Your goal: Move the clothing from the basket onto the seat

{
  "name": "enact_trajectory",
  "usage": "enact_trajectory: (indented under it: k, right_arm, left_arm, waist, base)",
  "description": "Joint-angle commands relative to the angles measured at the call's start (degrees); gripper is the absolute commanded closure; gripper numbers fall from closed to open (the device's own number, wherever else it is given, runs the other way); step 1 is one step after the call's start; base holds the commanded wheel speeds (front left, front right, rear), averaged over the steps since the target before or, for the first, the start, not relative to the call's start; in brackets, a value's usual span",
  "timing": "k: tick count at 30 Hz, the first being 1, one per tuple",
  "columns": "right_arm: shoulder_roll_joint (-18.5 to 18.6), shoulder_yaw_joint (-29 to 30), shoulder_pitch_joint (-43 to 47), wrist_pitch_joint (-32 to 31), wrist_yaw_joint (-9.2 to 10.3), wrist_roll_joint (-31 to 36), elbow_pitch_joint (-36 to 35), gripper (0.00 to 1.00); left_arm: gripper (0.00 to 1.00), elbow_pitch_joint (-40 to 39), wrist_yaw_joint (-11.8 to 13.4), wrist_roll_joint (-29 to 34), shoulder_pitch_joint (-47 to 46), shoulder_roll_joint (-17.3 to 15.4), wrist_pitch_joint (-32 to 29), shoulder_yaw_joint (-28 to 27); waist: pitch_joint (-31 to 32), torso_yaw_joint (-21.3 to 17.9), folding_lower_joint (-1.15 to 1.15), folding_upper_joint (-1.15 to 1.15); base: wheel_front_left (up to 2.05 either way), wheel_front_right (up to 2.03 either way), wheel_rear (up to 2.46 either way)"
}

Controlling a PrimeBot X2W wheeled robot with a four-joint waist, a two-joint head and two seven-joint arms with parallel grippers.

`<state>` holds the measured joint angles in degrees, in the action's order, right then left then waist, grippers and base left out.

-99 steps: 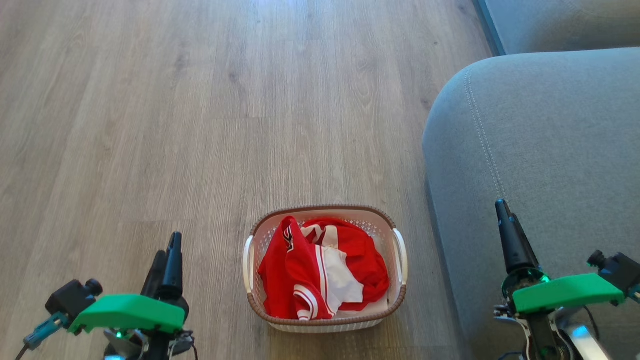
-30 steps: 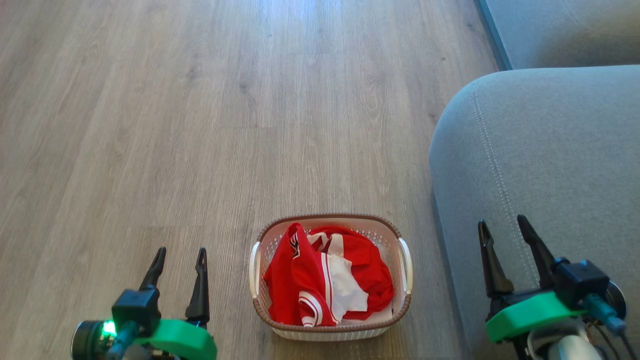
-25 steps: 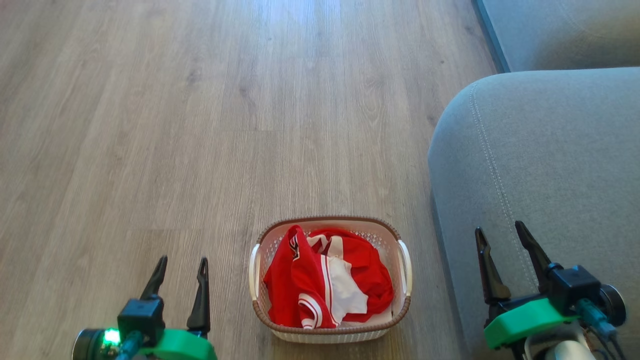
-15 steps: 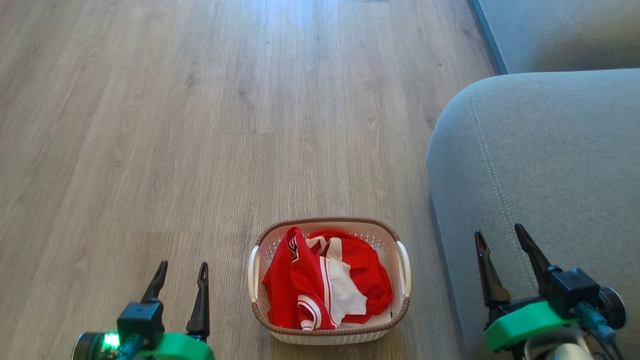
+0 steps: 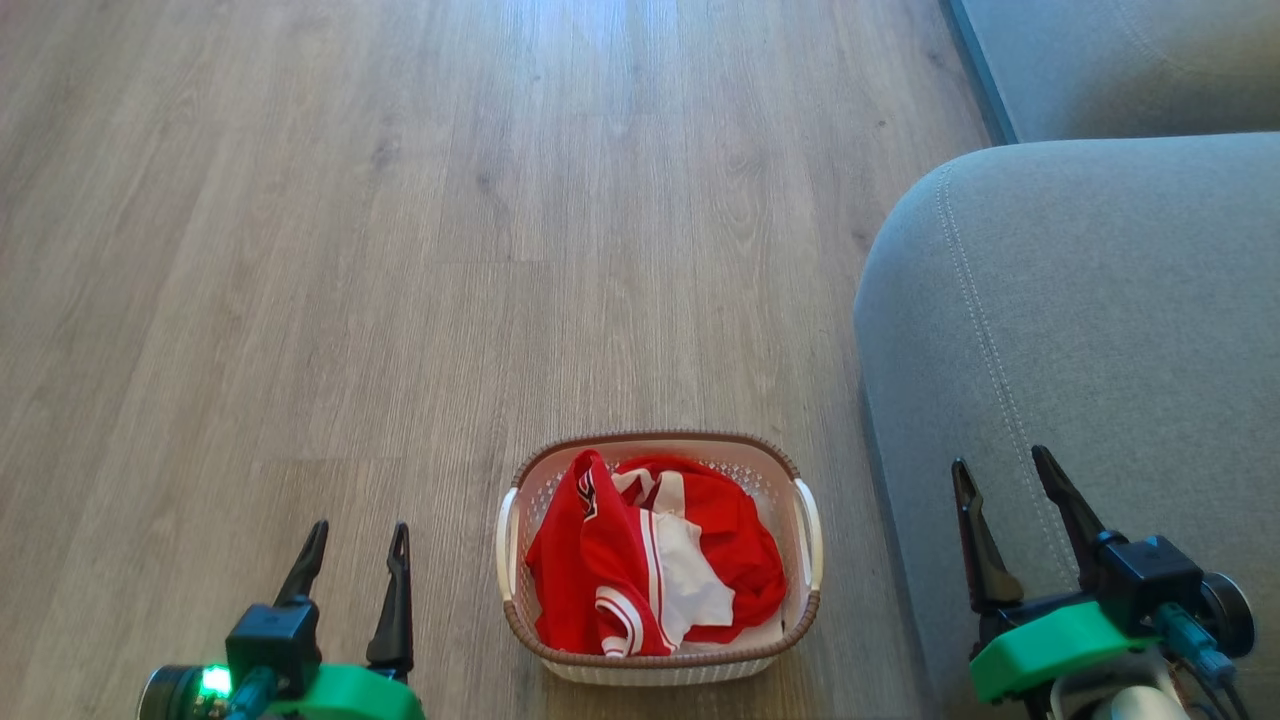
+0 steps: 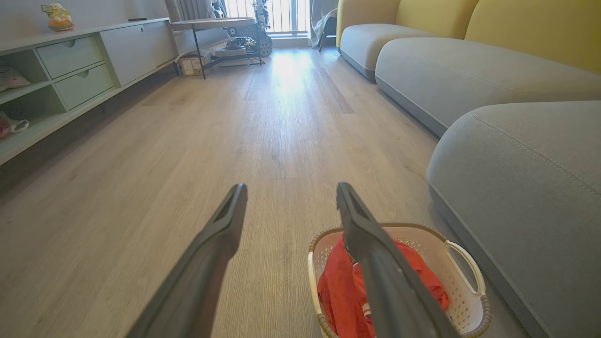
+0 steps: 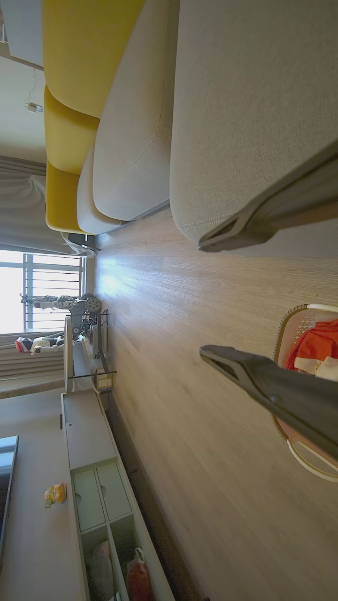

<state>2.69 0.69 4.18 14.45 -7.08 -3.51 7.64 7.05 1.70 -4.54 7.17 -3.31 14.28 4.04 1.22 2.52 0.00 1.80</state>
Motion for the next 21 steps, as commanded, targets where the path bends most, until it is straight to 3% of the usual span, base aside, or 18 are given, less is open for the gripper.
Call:
enact_trajectory:
  k: [1,21]
  right_arm:
    - [0.2,-1.2,-1.3,0.5,-0.41,0.2,-2.0,0.0]
    - [0.2,-1.3,-2.0,0.5,-0.41,-0.1,-2.4,0.0]
  left_arm:
    - [0.0,-1.7,-0.1,0.4,-2.2,0.2,0.7,-1.9]
    - [0.0,-1.7,-0.9,1.3,-3.0,0.3,0.7,-1.8]
  waist:
    - [0.0,0.0,0.0,0.0]
    - [-2.0,0.0,0.0,0.0]
  base:
    - [0.0,0.0,0.0]
    - [0.0,0.0,0.0]
